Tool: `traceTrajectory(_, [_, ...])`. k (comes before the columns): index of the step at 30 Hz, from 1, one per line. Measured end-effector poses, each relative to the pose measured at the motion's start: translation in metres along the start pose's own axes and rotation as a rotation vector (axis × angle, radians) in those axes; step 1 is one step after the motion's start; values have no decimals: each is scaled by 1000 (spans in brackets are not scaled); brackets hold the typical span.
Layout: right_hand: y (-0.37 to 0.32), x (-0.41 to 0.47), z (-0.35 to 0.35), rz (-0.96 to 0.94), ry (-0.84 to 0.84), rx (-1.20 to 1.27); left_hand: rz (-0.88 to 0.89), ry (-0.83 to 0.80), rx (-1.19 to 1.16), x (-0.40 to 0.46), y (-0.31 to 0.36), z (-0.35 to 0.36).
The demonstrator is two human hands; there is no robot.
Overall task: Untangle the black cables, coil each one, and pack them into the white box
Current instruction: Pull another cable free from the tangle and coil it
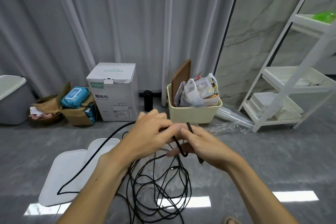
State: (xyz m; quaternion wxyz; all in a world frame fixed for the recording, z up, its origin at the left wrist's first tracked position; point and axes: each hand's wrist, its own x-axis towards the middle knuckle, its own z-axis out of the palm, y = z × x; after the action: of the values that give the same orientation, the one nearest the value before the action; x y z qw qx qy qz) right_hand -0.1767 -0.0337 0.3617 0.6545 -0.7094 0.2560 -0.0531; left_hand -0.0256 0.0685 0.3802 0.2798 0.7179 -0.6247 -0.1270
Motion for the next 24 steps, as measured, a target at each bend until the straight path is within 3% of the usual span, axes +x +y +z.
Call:
traceTrajectory(4, [-7, -9, 5, 61, -194, 80, -65, 22, -289, 6, 4, 2])
traceTrajectory(9, [-12, -8, 14, 102, -303, 283, -202, 34, -633, 8, 5, 7])
traceTrajectory(13, [-7, -3, 20, 132, -241, 450, -218, 104, -590, 10, 2, 7])
traceTrajectory(15, [-3, 1, 21, 152, -237, 523, -266, 111, -687, 8, 4, 7])
traceTrajectory(18, [6, 8, 22, 162, -318, 643, -338, 111, -879, 7, 9, 5])
traceTrajectory(24, [16, 7, 15, 110, -533, 704, -368, 138, -879, -1, 8, 9])
